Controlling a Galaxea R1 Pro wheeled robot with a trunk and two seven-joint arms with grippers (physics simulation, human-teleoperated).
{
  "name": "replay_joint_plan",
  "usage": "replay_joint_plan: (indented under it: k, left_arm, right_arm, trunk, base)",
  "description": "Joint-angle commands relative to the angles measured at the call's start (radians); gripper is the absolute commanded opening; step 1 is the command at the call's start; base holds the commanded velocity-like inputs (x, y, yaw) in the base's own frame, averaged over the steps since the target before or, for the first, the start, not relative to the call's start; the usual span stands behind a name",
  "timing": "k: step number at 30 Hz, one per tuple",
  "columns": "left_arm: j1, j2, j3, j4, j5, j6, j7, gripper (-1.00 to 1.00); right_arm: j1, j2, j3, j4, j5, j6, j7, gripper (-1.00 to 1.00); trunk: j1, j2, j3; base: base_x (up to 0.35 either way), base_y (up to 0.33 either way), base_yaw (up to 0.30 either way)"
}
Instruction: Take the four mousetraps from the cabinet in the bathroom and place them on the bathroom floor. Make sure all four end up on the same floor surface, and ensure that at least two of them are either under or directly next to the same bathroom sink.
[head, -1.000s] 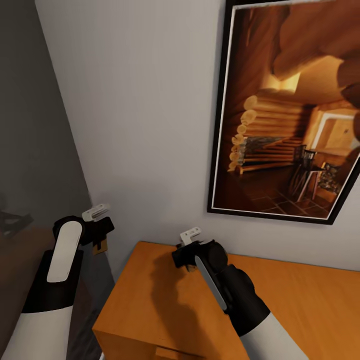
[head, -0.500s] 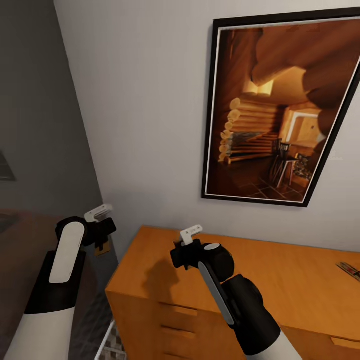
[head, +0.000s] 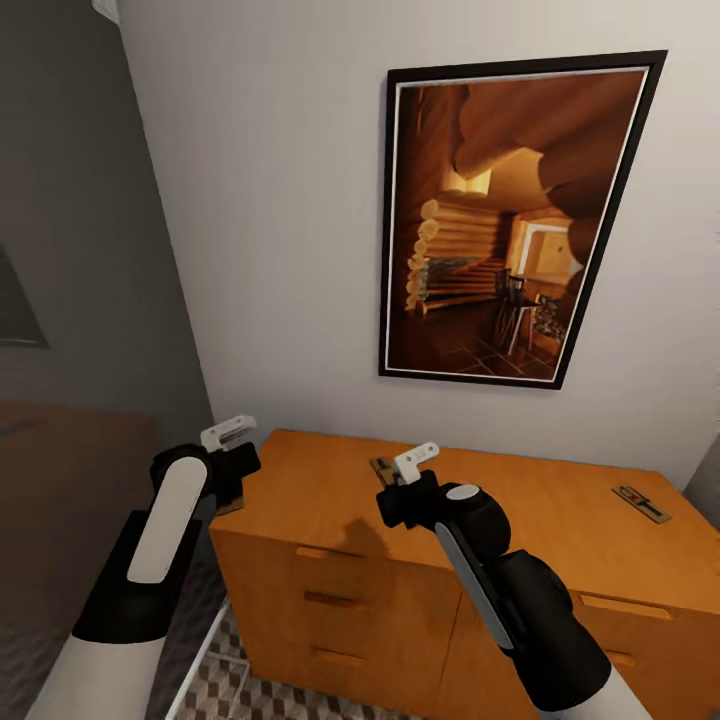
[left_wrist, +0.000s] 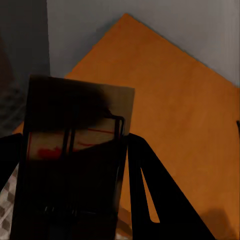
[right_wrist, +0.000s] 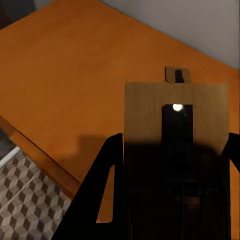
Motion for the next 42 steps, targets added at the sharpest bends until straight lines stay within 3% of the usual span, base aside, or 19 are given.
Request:
replay_joint_plan:
  k: [1, 4, 6, 7, 8, 9, 10, 12, 15, 18, 22, 27, 28, 31, 33, 34, 39, 42]
  left_arm:
    - [0.015, 0.002, -0.004, 0.0, -0.003, -0.008, -0.021, -1.0]
    - [0.079, 0.022, -0.01, 0.0, -0.004, -0.055, -0.133, -1.0]
    - [0.135, 0.057, -0.01, 0.0, -0.004, -0.102, -0.258, -1.0]
    - [0.167, 0.086, -0.011, 0.0, -0.004, -0.143, -0.349, -1.0]
    - [0.18, 0.1, -0.012, 0.0, -0.004, -0.163, -0.392, -1.0]
    - [0.192, 0.113, -0.012, 0.0, -0.004, -0.18, -0.43, -1.0]
    - [0.21, 0.132, -0.013, 0.0, -0.004, -0.207, -0.488, -1.0]
    - [0.228, 0.149, -0.016, 0.0, -0.005, -0.232, -0.537, -1.0]
    - [0.256, 0.161, -0.019, 0.0, -0.005, -0.251, -0.573, -1.0]
    - [0.306, 0.161, -0.02, 0.0, -0.006, -0.26, -0.587, -1.0]
    - [0.362, 0.158, -0.02, 0.0, -0.006, -0.268, -0.594, -1.0]
    - [0.388, 0.155, -0.026, 0.002, -0.012, -0.271, -0.594, -1.0]
    - [0.39, 0.154, -0.033, 0.004, -0.02, -0.271, -0.593, -1.0]
    - [0.429, 0.149, -0.115, 0.032, -0.078, -0.302, -0.589, -1.0]
    - [0.479, 0.148, -0.153, 0.05, -0.097, -0.361, -0.589, -1.0]
    - [0.528, 0.152, -0.18, 0.06, -0.108, -0.451, -0.593, -1.0]
    - [0.549, 0.148, -0.198, 0.093, -0.119, -0.498, -0.597, -1.0]
    - [0.551, 0.146, -0.216, 0.103, -0.15, -0.504, -0.598, -1.0]
  right_arm:
    - [0.003, -0.001, -0.002, 0.0, -0.002, 0.0, 0.005, -1.0]
    - [0.038, -0.004, -0.009, -0.001, -0.002, -0.011, 0.04, -1.0]
    - [0.069, -0.007, -0.023, -0.001, -0.002, -0.032, 0.118, -1.0]
    - [0.083, -0.017, -0.038, -0.002, -0.002, -0.042, 0.195, -1.0]
    - [0.088, -0.026, -0.046, -0.002, -0.002, -0.047, 0.238, -1.0]
    - [0.093, -0.037, -0.054, -0.002, -0.002, -0.052, 0.282, -1.0]
    - [0.1, -0.066, -0.066, -0.002, -0.002, -0.067, 0.369, -1.0]
    - [0.106, -0.106, -0.077, -0.002, -0.002, -0.097, 0.485, -1.0]
    - [0.111, -0.131, -0.084, -0.001, 0.0, -0.123, 0.592, -1.0]
    - [0.112, -0.137, -0.081, -0.001, 0.005, -0.133, 0.623, -1.0]
    - [0.113, -0.14, -0.075, -0.001, 0.008, -0.139, 0.639, -1.0]
    - [0.114, -0.14, -0.071, 0.0, 0.011, -0.139, 0.63, -1.0]
    - [0.114, -0.139, -0.071, 0.0, 0.011, -0.139, 0.627, -1.0]
    - [0.114, -0.139, -0.068, 0.0, 0.011, -0.139, 0.619, -1.0]
    - [0.116, -0.139, -0.068, 0.0, 0.011, -0.14, 0.617, -1.0]
    - [0.117, -0.138, -0.066, 0.0, 0.011, -0.14, 0.615, -1.0]
    - [0.118, -0.121, -0.066, 0.0, 0.016, -0.14, 0.61, -1.0]
    - [0.118, -0.115, -0.055, 0.0, 0.024, -0.139, 0.602, -1.0]
  trunk:
    - [0.0, 0.0, 0.0]
    - [0.0, 0.0, 0.0]
    - [0.0, 0.0, 0.0]
    - [0.0, 0.0, 0.0]
    - [0.0, 0.0, 0.0]
    - [0.0, 0.0, 0.0]
    - [0.0, 0.0, 0.0]
    - [0.0, 0.0, 0.0]
    - [0.0, 0.0, 0.0]
    - [0.0, 0.0, 0.0]
    - [0.0, 0.0, 0.0]
    - [0.0, 0.0, 0.0]
    - [0.0, 0.0, 0.0]
    - [0.0, 0.0, 0.0]
    - [0.0, 0.0, 0.0]
    - [0.0, 0.0, 0.0]
    - [0.0, 0.0, 0.0]
    - [0.0, 0.0, 0.0]
  base:
    - [-0.134, -0.042, 0.0]
    - [-0.077, -0.024, 0.0]
    - [-0.031, -0.01, 0.0]
    - [-0.018, -0.006, 0.0]
    - [-0.014, -0.004, 0.0]
    - [-0.011, -0.004, 0.0]
    - [-0.007, -0.002, 0.0]
    - [-0.024, -0.002, 0.01]
    - [-0.164, -0.001, 0.104]
    - [-0.27, -0.017, 0.187]
    - [-0.312, -0.052, 0.24]
    - [-0.32, -0.06, 0.274]
    - [-0.25, -0.035, 0.281]
    - [-0.123, -0.017, 0.283]
    - [-0.047, -0.007, 0.285]
    - [-0.014, -0.002, 0.285]
    - [-0.005, -0.001, 0.285]
    - [-0.015, -0.004, 0.286]
